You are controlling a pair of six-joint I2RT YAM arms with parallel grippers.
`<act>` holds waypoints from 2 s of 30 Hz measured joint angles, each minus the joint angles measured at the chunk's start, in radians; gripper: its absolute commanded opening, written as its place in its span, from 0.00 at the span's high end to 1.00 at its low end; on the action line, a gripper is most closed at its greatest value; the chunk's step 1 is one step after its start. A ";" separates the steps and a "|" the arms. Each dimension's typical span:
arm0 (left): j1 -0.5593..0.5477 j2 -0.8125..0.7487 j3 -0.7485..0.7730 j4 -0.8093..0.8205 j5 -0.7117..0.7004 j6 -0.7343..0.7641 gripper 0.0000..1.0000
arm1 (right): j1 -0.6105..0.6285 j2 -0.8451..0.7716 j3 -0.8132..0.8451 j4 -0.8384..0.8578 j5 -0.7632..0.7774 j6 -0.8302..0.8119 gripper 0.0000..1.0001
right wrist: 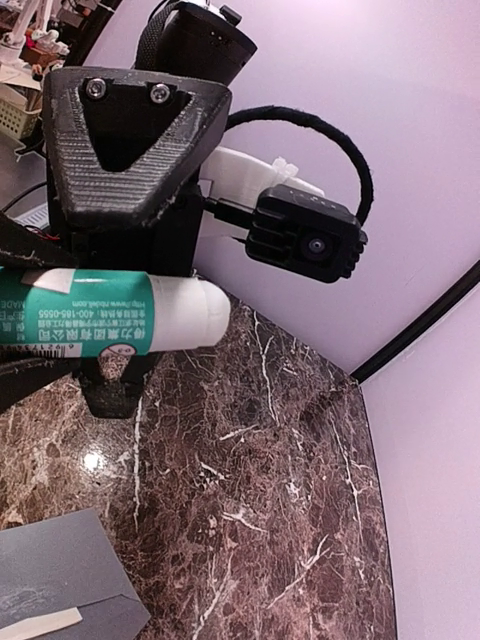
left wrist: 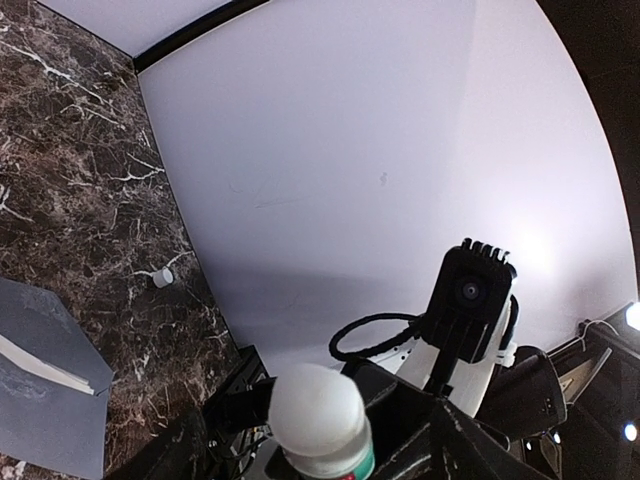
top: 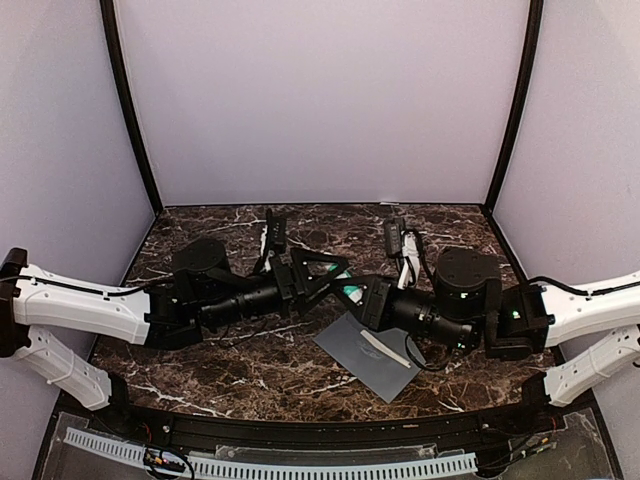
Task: Place the letter into the envelope and seal it
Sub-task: Adjust the solid glue.
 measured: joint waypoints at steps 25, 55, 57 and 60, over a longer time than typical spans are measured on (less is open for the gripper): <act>-0.003 0.037 0.026 0.063 0.000 -0.066 0.99 | 0.037 0.025 0.033 -0.023 0.028 -0.016 0.61; -0.005 0.019 0.016 0.056 0.004 -0.012 1.00 | 0.043 -0.105 -0.081 -0.013 -0.085 0.047 0.74; -0.005 0.019 0.016 0.056 0.006 -0.012 1.00 | 0.043 -0.105 -0.081 -0.013 -0.085 0.047 0.73; -0.005 0.019 0.016 0.056 0.011 -0.013 1.00 | 0.043 -0.103 -0.081 -0.012 -0.087 0.047 0.73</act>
